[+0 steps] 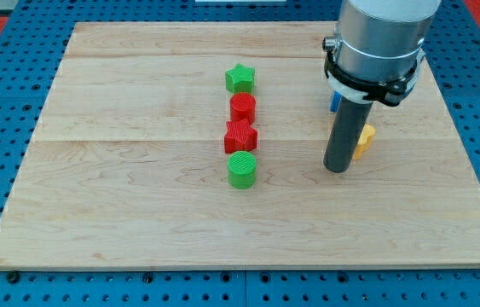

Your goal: Move the yellow heart closer to the yellow hexagon

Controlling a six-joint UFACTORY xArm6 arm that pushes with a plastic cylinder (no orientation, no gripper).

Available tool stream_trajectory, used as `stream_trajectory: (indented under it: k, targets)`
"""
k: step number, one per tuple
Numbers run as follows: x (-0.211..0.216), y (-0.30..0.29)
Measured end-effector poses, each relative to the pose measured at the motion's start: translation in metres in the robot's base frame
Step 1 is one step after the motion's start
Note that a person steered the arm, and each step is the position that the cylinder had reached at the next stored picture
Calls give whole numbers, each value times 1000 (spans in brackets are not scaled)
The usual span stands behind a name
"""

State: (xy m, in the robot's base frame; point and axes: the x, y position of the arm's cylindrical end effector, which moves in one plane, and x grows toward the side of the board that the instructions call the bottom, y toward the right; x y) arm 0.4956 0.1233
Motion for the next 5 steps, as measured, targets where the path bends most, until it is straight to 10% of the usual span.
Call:
stream_trajectory:
  k: [5]
  targets:
    - [14,63]
